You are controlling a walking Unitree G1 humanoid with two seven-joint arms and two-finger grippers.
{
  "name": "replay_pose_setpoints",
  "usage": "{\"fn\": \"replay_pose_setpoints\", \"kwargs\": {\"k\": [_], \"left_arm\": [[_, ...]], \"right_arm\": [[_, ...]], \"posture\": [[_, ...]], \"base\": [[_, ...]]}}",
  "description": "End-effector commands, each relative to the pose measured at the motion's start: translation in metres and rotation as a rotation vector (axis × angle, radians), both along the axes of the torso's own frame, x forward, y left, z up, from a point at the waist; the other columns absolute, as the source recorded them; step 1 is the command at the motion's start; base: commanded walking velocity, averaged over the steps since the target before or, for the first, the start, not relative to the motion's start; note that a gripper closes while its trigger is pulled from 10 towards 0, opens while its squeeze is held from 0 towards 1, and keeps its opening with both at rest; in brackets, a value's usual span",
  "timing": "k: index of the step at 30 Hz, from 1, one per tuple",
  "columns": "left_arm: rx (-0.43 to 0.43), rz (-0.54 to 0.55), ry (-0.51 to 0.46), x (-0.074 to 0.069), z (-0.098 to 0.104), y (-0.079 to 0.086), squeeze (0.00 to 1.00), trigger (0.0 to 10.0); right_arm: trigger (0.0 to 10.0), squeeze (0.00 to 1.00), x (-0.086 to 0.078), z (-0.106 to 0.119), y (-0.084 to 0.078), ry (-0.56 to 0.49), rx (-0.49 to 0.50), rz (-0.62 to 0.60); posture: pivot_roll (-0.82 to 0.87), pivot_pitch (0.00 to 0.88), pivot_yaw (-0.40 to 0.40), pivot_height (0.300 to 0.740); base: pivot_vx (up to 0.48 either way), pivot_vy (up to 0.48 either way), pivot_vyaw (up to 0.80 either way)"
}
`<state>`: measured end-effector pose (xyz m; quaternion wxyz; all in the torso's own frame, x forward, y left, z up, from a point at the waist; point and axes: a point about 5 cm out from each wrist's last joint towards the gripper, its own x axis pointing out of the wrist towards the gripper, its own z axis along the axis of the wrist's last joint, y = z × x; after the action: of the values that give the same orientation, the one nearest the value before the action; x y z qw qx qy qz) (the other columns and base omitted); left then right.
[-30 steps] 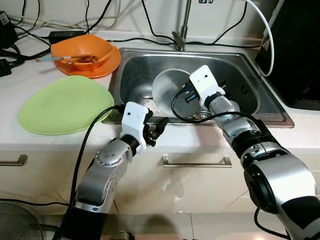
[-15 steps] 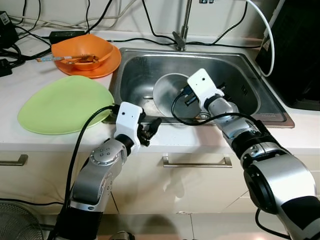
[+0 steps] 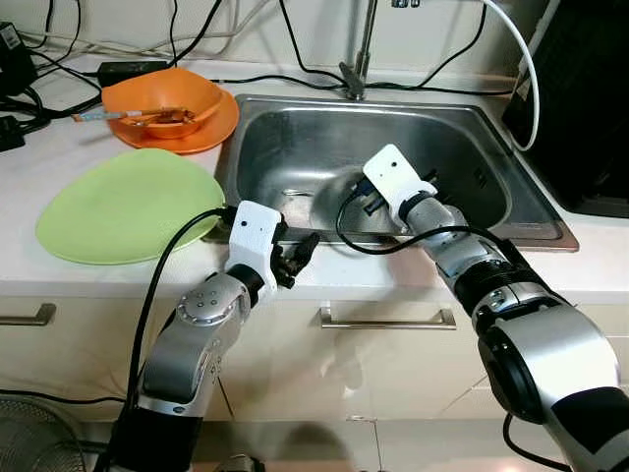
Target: Kitchen organization
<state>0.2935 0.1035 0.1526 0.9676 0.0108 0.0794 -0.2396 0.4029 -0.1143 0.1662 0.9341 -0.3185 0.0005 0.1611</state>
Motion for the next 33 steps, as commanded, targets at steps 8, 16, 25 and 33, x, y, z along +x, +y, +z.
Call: {"fn": "replay_pose_setpoints", "kwargs": {"k": [8,16,25,33], "left_arm": [[-0.003,-0.015,-0.009,-0.001,0.004,-0.004,0.00,10.0],[-0.015,0.041,-0.055,0.003,0.007,-0.001,0.00,10.0],[-0.008,0.057,-0.071,0.007,0.007,-0.002,0.00,10.0],[-0.010,0.134,-0.114,0.012,0.008,0.008,0.00,10.0]], "right_arm": [[10.0,0.00,-0.002,-0.005,-0.004,0.023,0.025,-0.010],[10.0,0.00,0.007,0.040,-0.008,-0.098,0.469,-0.022],[10.0,0.00,0.003,0.056,-0.012,-0.200,0.678,0.047],[10.0,0.00,-0.018,0.016,-0.030,-0.195,0.710,0.009]], "posture": [[0.08,0.020,-0.032,0.740],[0.05,0.030,-0.028,0.740],[0.03,0.031,-0.028,0.740],[0.00,0.039,-0.022,0.740]], "base": [[0.000,0.000,0.00],[0.000,0.000,0.00],[0.000,0.000,0.00],[0.000,0.000,0.00]]}}
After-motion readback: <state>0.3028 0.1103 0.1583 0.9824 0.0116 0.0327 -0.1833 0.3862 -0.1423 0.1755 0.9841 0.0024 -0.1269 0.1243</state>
